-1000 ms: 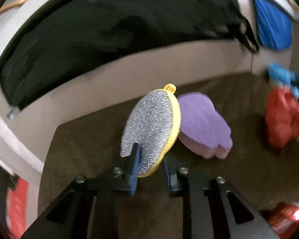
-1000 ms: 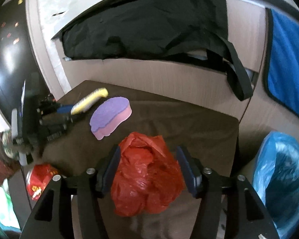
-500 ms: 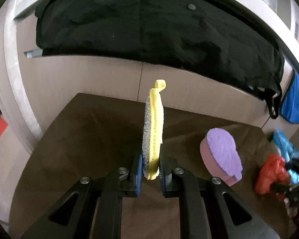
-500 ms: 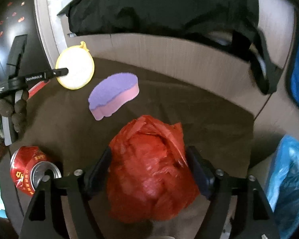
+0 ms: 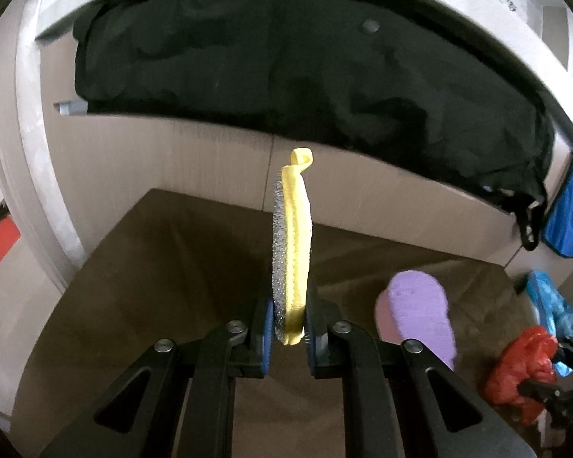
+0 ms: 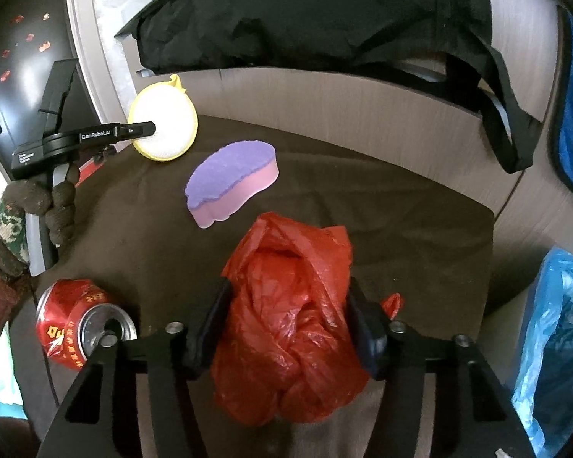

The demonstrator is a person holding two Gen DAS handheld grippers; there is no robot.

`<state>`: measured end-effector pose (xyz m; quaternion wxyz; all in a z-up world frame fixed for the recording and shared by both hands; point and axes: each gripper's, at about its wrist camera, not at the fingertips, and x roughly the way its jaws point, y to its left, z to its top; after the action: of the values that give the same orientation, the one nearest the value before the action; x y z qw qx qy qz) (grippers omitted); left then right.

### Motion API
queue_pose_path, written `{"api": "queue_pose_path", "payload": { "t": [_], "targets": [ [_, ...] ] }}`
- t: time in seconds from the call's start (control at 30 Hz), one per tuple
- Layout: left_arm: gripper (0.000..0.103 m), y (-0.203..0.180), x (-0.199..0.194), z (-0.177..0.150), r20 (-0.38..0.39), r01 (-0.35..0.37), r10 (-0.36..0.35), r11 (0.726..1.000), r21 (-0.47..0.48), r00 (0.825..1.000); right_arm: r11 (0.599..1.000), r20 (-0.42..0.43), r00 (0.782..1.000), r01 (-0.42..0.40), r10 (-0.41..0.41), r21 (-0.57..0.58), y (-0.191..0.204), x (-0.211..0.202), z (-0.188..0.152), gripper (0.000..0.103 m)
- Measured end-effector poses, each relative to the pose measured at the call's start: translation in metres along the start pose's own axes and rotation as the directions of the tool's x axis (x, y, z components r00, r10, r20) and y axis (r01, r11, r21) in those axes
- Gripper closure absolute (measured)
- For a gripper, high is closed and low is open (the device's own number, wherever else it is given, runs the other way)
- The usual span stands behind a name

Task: Collect trash
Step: 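Carry the red bag and glitter sponge over the blue-lined bin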

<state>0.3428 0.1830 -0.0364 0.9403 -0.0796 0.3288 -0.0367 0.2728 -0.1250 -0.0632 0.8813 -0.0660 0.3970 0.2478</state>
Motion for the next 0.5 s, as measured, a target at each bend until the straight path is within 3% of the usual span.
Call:
{"api": "queue_pose_path", "payload": {
  "t": [0.23,0.5],
  "targets": [
    [0.089,-0.040,-0.051,0.005,0.079,0.016,-0.020,0.999,0.050,0.997,0.999,0.058,0.998,-0.025,0.024,0.030,-0.002,-0.021,0.005,0.051],
    [0.089,-0.096,-0.111,-0.009,0.133,0.126,-0.130,0.991,0.039,0.983,0.999,0.172,0.985,0.007,-0.013,0.036,-0.001,-0.073,0.010,0.051]
  ]
}}
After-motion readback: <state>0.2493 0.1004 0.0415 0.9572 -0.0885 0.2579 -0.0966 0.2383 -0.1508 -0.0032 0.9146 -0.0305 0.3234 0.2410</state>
